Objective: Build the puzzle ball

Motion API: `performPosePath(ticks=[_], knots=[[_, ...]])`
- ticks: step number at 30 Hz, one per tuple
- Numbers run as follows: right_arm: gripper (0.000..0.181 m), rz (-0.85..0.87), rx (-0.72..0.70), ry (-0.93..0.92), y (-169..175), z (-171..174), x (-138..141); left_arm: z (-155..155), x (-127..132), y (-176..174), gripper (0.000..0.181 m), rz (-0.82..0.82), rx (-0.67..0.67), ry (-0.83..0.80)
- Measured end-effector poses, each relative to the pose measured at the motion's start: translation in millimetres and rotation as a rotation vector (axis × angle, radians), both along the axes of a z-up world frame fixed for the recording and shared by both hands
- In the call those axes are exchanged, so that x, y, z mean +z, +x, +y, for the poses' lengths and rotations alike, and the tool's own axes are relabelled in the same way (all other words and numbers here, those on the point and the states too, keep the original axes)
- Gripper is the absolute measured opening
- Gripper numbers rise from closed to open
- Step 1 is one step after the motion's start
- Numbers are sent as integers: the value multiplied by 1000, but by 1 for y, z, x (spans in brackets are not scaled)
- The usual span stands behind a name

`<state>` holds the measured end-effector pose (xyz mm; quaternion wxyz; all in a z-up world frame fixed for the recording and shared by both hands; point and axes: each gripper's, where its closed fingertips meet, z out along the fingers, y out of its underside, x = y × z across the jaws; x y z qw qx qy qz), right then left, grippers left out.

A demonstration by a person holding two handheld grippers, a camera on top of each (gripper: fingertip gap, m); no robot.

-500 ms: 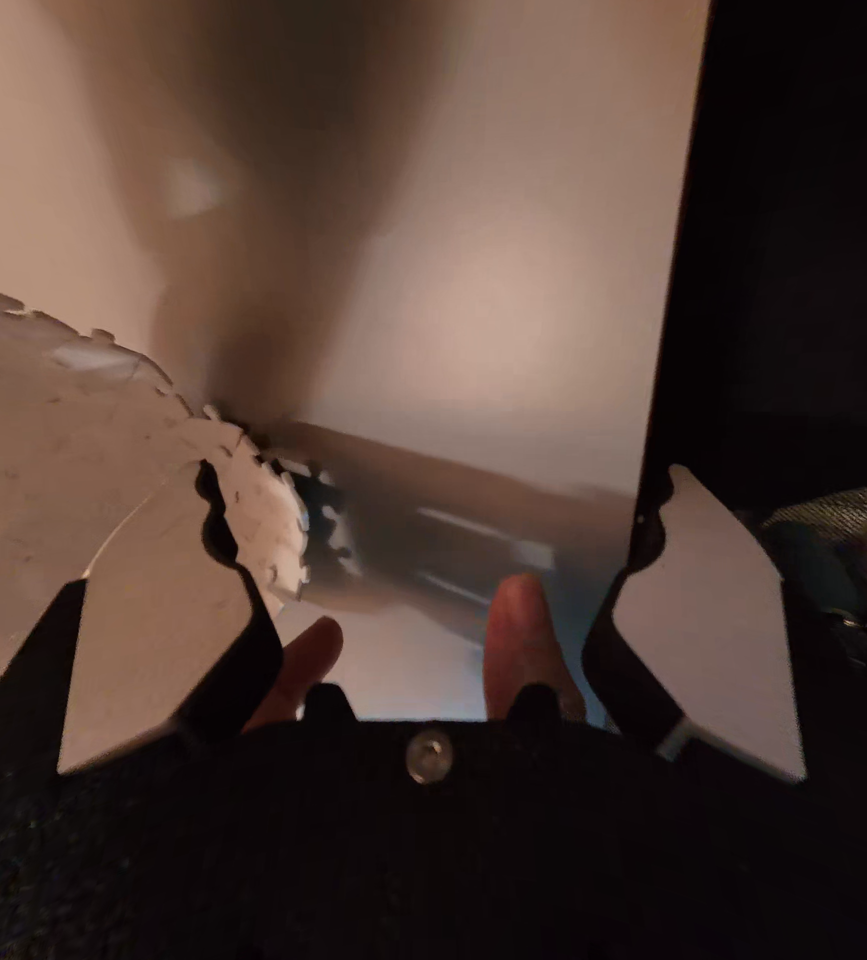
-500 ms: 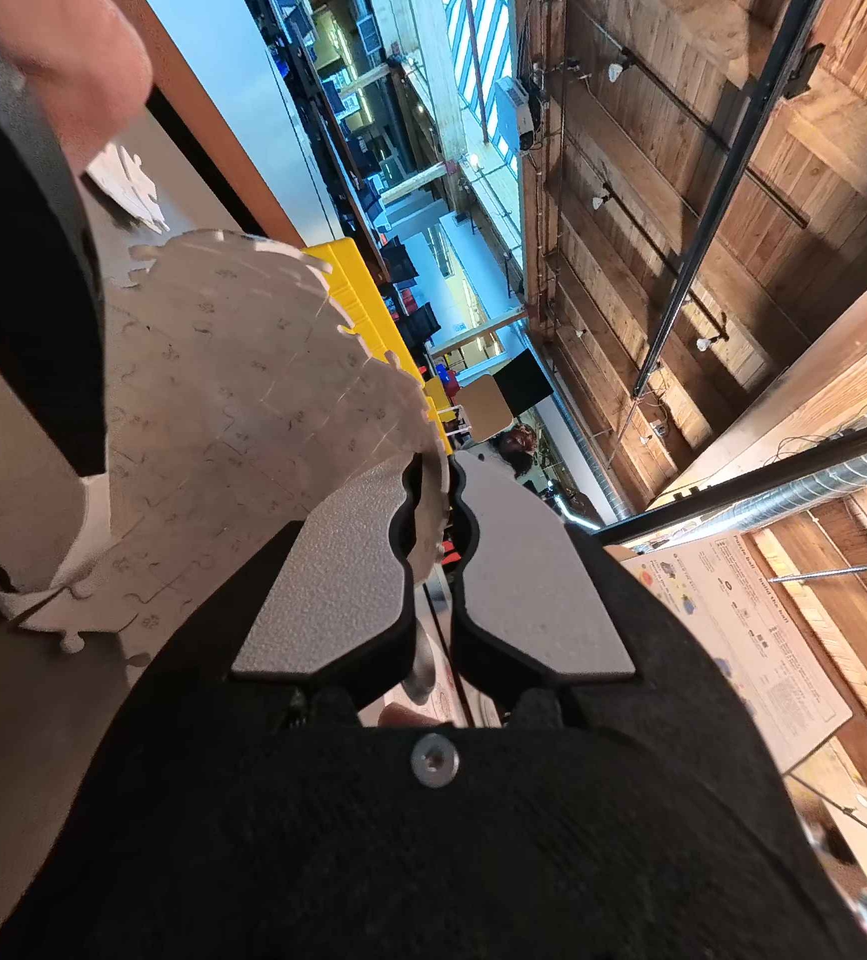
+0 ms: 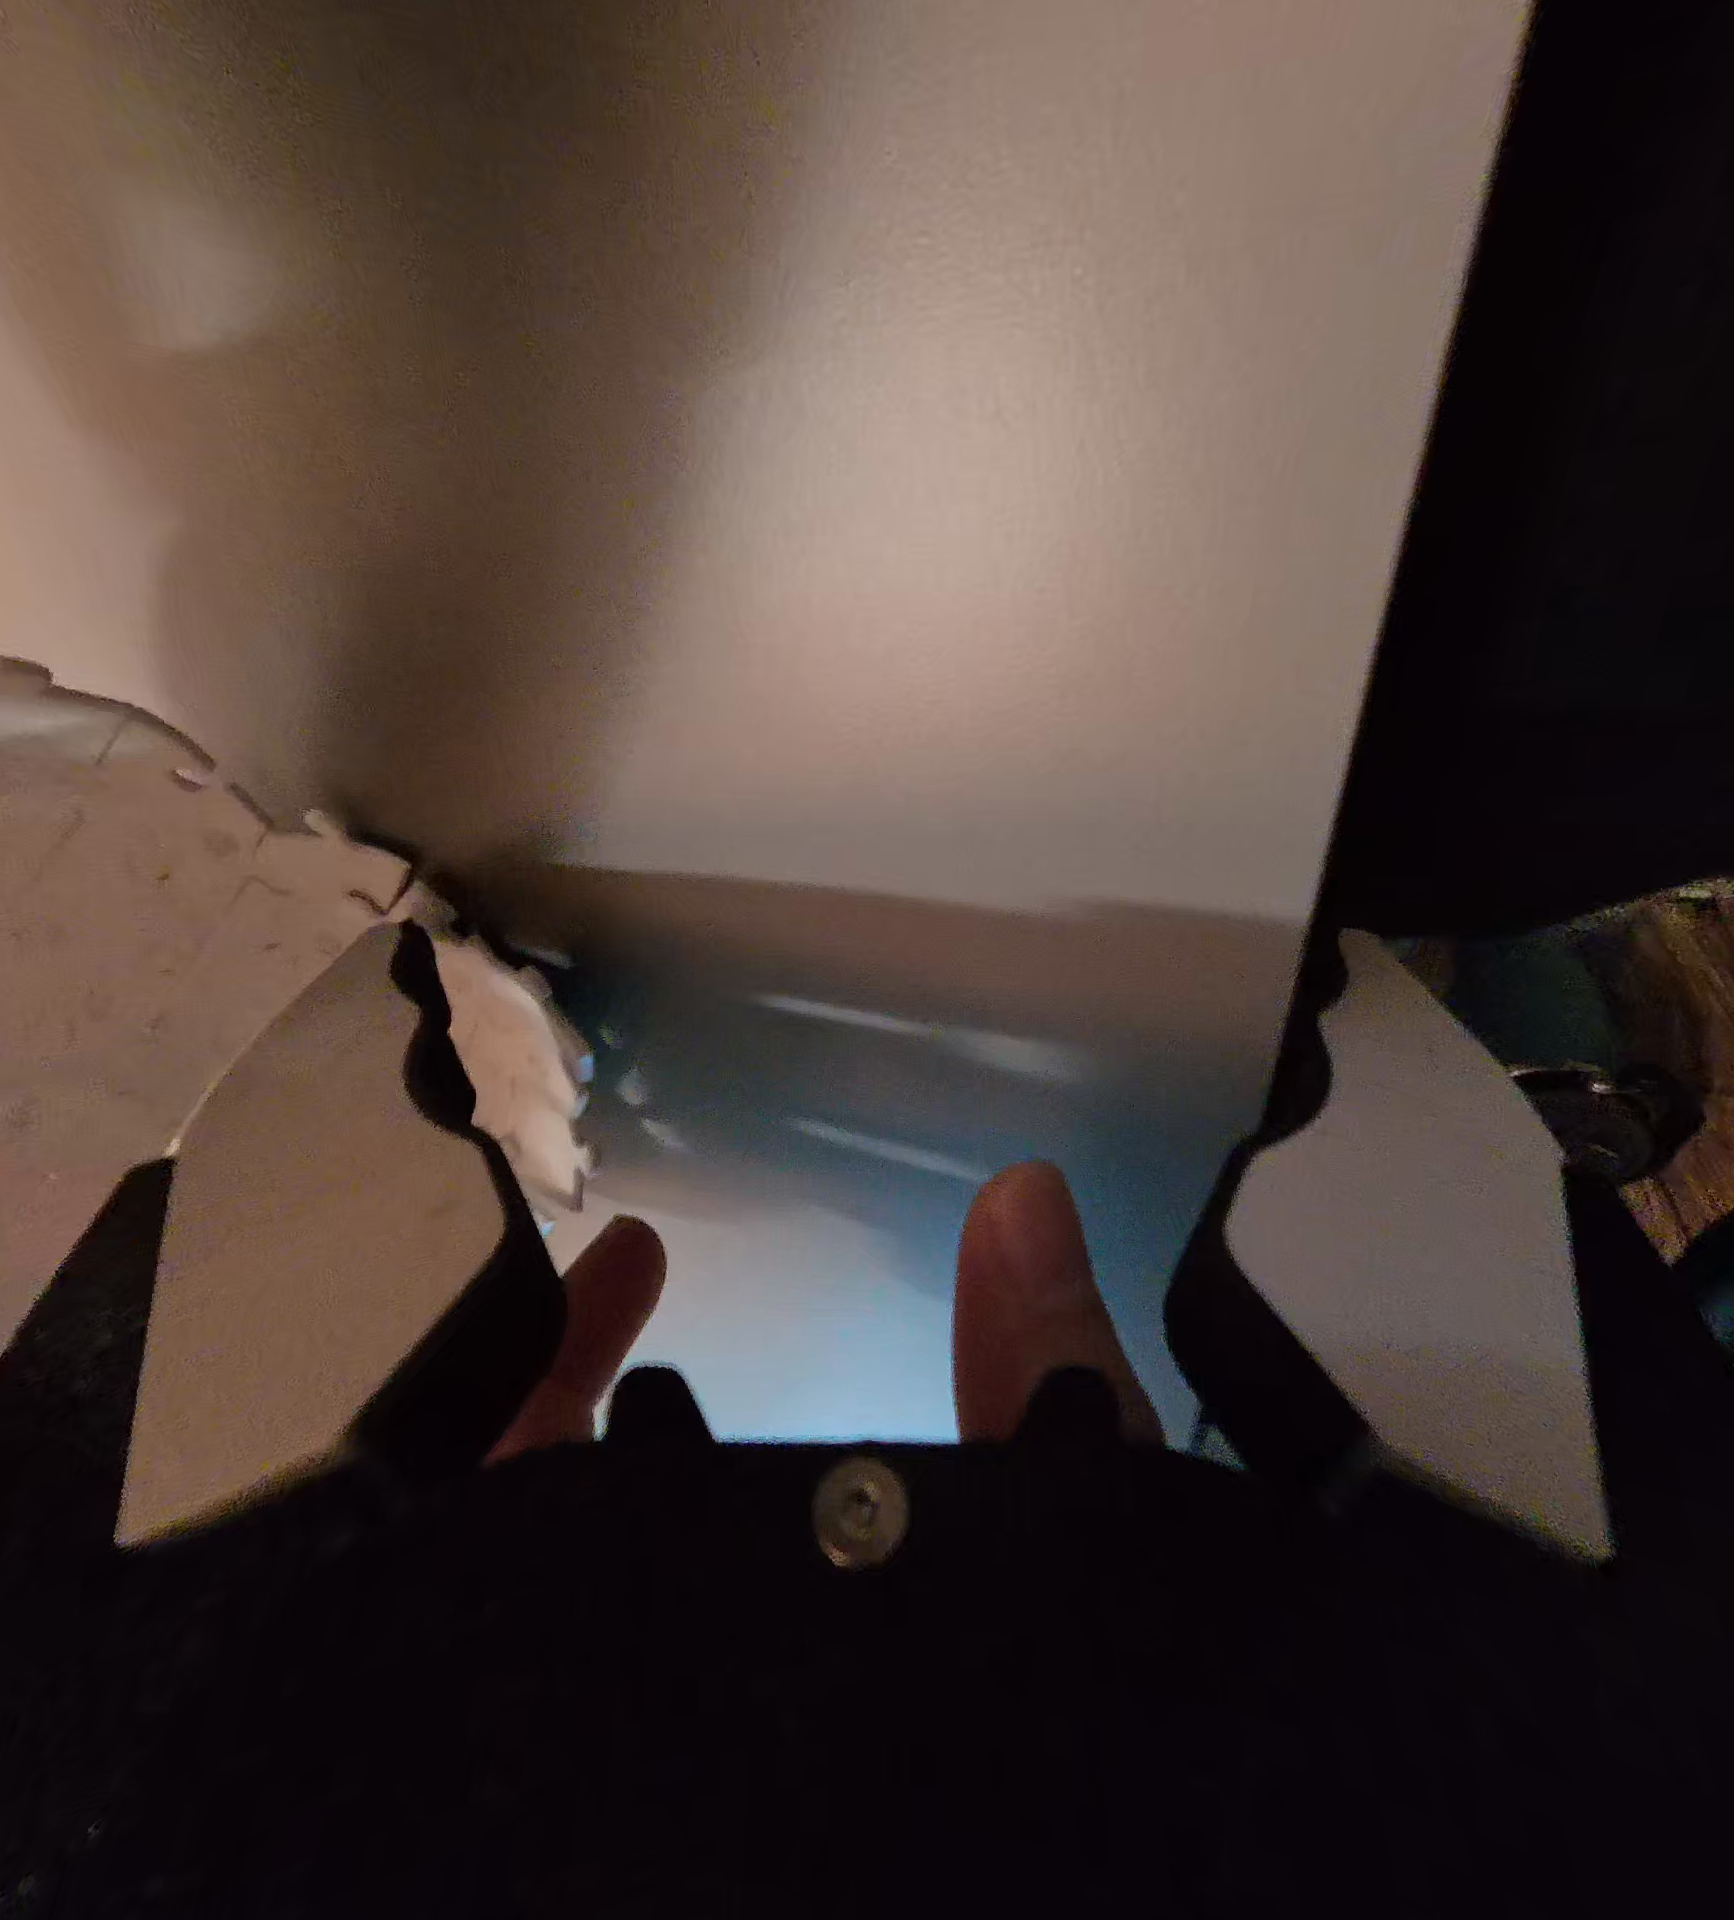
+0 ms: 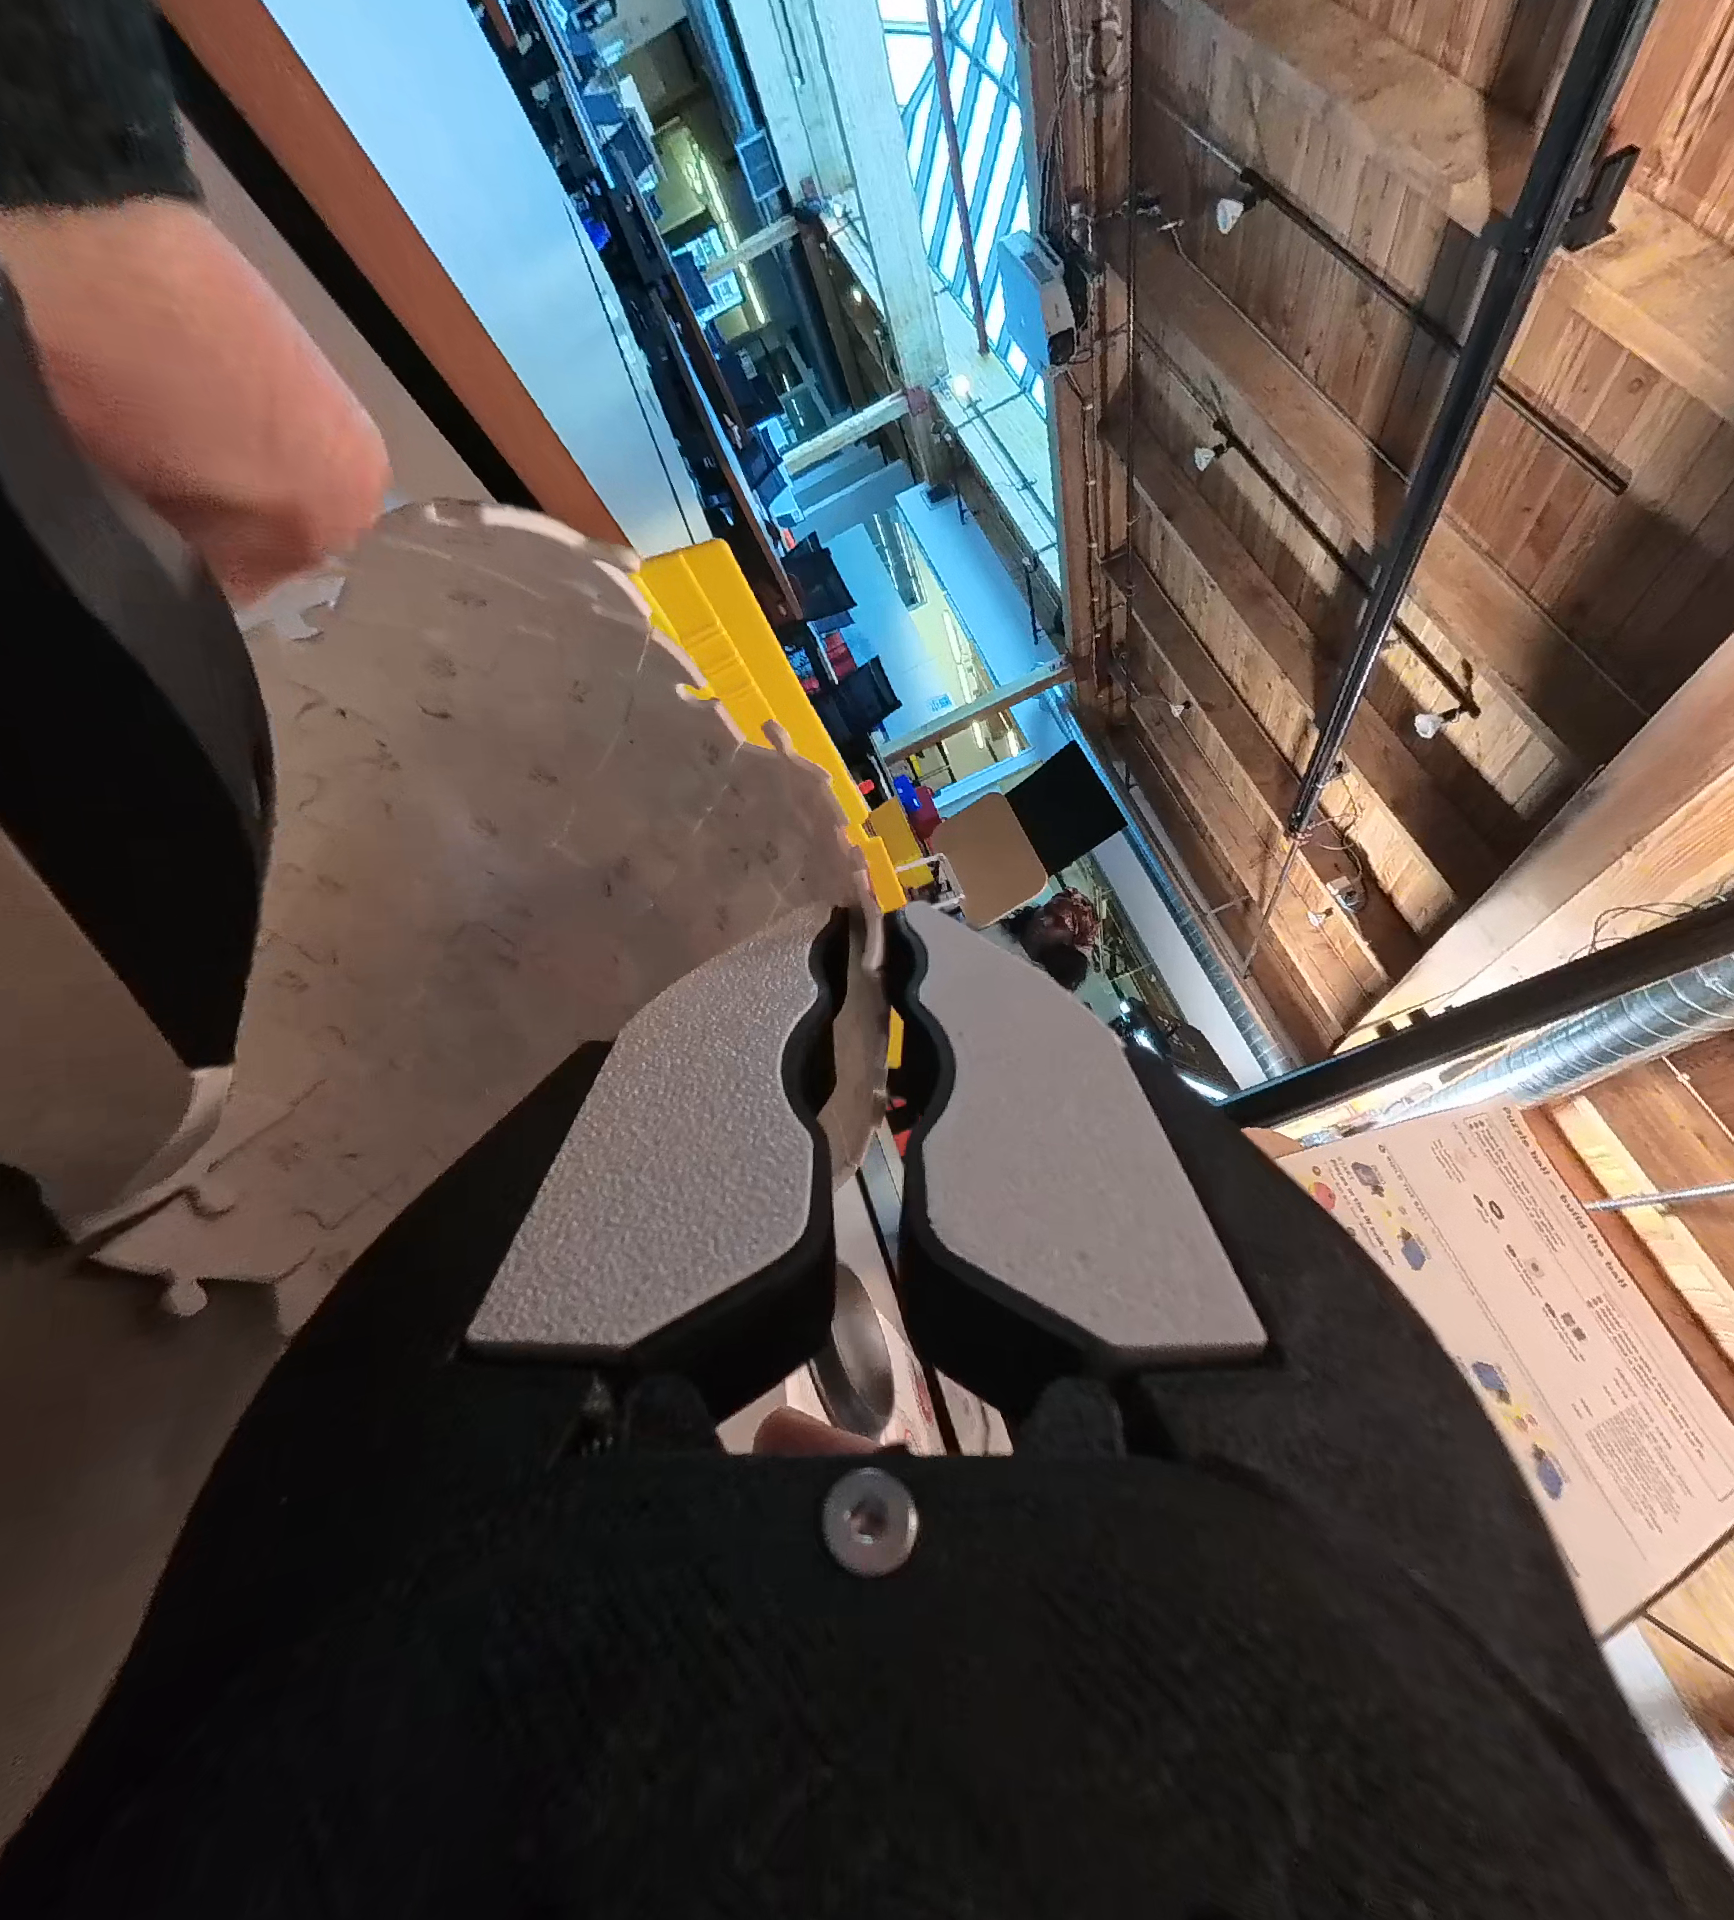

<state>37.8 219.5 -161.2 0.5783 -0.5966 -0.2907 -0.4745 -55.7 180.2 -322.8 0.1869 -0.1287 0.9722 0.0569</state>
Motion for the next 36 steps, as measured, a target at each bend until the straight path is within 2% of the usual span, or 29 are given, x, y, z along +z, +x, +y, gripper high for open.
performPosePath(ticks=[1,21,28,36], knots=[[7,3,5,2,-1,0,0,0,0,0,146,7,-5,6],[6,133,96,22,-8,-2,2,1,2,-5,146,73,-22,-102],[6,163,102,23,-6,-1,2,3,7,-5,141,98,-21,-138],[6,165,110,26,-9,-2,3,-8,8,1,142,72,98,-267]])
